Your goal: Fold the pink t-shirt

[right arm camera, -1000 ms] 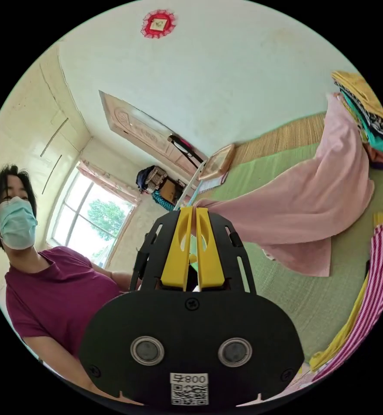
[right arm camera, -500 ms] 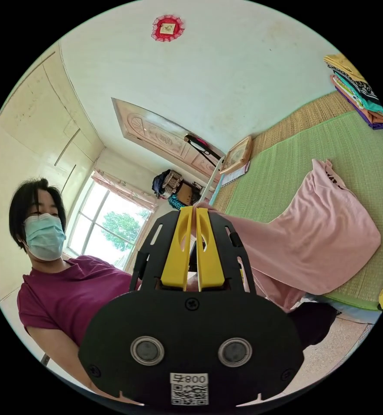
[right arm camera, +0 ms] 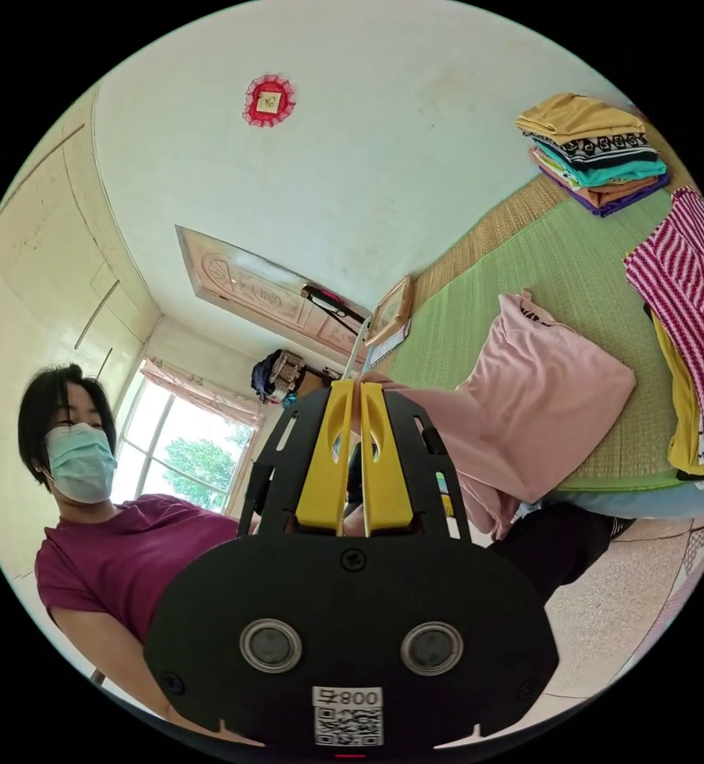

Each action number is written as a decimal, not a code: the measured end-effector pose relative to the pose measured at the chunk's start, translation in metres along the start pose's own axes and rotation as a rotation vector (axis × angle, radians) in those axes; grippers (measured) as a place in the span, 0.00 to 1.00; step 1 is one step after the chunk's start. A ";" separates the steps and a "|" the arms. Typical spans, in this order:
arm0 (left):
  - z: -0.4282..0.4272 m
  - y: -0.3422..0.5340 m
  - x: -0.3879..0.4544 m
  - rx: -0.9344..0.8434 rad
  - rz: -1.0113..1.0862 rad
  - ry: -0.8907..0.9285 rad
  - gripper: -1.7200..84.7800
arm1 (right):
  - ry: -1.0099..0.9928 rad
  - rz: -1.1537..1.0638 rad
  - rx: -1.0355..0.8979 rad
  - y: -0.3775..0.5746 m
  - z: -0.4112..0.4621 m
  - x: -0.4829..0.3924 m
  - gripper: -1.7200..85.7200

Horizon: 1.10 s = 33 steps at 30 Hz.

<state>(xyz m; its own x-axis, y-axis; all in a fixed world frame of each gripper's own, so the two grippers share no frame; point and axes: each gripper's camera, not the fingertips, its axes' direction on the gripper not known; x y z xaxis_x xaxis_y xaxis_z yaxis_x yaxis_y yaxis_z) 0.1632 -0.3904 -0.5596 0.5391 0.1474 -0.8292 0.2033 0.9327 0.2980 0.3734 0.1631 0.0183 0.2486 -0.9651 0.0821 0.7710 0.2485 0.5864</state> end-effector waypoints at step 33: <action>-0.043 -0.047 0.005 0.236 -0.021 0.547 0.02 | 0.424 -0.101 -0.152 0.046 0.027 -0.144 0.12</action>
<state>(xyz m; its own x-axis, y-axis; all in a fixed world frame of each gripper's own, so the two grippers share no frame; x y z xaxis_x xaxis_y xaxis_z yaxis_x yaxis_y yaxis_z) 0.1212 -0.4189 -0.5978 0.0464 0.3363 -0.9406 0.4193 0.8481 0.3240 0.3578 0.3110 0.0552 0.3616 -0.8739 -0.3247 0.8728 0.1949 0.4475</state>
